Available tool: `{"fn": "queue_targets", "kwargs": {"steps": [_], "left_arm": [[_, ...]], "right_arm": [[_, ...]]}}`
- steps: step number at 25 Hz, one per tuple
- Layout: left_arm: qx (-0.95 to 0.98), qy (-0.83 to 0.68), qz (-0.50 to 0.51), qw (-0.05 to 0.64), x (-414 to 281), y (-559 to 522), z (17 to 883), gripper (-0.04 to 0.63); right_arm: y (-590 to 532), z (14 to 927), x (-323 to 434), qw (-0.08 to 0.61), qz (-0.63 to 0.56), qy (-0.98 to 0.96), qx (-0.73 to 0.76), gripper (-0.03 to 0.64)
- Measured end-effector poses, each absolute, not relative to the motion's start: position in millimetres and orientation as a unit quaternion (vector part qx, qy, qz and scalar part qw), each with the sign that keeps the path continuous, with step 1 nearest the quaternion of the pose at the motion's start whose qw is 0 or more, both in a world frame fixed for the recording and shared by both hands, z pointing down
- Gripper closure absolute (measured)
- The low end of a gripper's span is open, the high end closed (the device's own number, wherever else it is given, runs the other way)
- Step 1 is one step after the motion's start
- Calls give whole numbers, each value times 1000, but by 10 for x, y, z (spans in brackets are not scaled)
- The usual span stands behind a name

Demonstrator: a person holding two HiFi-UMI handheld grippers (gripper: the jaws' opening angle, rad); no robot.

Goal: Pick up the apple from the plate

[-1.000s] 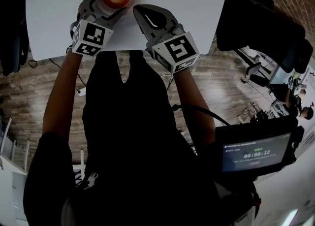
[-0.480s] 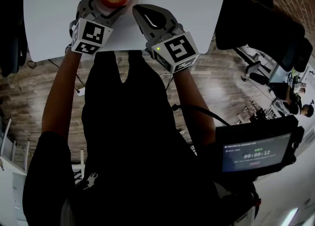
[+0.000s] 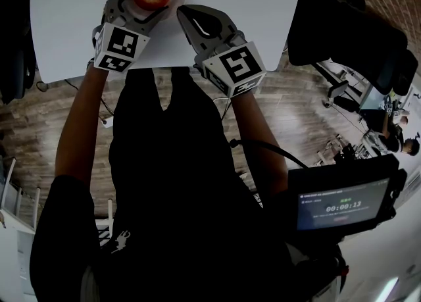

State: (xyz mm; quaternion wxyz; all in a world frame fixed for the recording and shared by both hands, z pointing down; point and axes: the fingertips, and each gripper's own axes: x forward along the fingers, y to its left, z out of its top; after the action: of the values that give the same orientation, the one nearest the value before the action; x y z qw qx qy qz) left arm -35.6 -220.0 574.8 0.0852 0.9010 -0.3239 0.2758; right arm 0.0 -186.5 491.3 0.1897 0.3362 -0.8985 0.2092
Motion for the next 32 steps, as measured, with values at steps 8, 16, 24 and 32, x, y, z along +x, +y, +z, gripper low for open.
{"fn": "queue_targets", "kwargs": {"steps": [8,16,24,32], "left_arm": [[901,-329,269,84,-375,-2245,5672,216],[900,-333,270,78,-403,-2251,5633,216],[896,-351,266,66,-409,-2182,5261,216],[890,-366,262,69,-435,-2027,5150,216]], "right_arm": [[-1893,4876,-32,183,204,-902,334,614],[-1939,4856,-56,178,189,-908,329,612],[-1924,4496,-66,157,166,-919,321,612],[-1845,4369,-66,159,146,-927,307,612]]}}
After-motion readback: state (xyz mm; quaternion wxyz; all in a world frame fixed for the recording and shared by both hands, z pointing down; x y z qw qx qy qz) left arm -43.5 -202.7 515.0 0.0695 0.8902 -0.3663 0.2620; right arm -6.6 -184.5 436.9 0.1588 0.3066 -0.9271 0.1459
